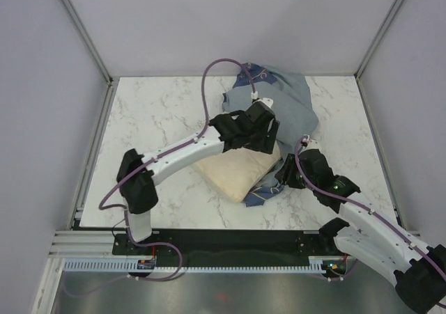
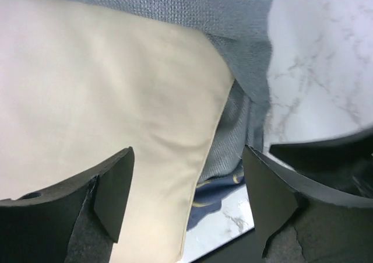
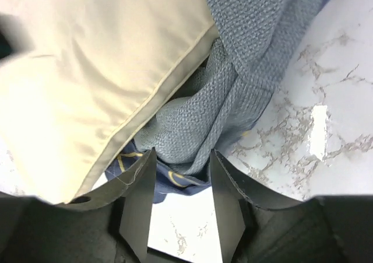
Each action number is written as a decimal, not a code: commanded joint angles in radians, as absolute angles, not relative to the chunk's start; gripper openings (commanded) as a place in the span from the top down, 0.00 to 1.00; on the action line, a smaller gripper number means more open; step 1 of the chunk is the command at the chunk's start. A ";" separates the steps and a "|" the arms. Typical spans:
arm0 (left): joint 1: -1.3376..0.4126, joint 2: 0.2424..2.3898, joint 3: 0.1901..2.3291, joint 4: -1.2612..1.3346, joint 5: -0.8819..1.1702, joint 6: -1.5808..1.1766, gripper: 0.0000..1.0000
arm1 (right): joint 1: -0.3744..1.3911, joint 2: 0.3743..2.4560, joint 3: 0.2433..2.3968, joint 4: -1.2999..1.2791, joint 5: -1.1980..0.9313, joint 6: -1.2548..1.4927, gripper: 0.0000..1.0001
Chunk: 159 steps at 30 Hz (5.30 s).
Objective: Put the pillow into the pillowcase
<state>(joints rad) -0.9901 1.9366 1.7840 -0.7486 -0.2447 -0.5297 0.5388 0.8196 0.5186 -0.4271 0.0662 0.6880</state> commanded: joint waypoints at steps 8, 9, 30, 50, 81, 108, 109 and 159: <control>-0.744 1.421 1.379 -0.600 0.003 -0.535 0.13 | 0.555 0.851 0.733 -0.518 0.104 0.565 0.02; -0.703 1.395 1.308 -0.591 0.027 -0.543 0.13 | 0.564 0.885 0.750 -0.515 0.103 0.554 0.02; -0.291 1.579 0.927 -0.112 0.330 -0.698 0.43 | 0.733 1.302 1.045 -0.416 0.218 0.437 0.02; -0.591 1.141 0.650 -0.189 0.182 -0.744 0.17 | 0.865 1.319 1.028 -0.497 0.311 0.485 0.02; -0.693 1.476 0.831 -0.048 0.130 -0.753 0.21 | 0.807 0.999 0.903 -0.471 0.187 0.572 1.00; -0.821 1.708 0.906 0.072 0.193 -0.811 0.98 | 0.621 1.017 1.097 -0.548 0.041 0.514 1.00; -0.819 1.674 0.876 0.072 0.199 -0.815 0.98 | 0.615 1.019 1.092 -0.548 0.044 0.508 1.00; -0.700 0.908 0.575 -0.311 0.302 -0.799 0.98 | 0.790 1.273 1.056 -0.354 0.166 0.215 0.22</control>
<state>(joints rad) -0.7483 0.8833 0.5522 -0.3161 0.2089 -0.8505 0.7689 1.3739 1.0813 -0.4107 0.2192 0.2966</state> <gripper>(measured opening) 0.028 0.752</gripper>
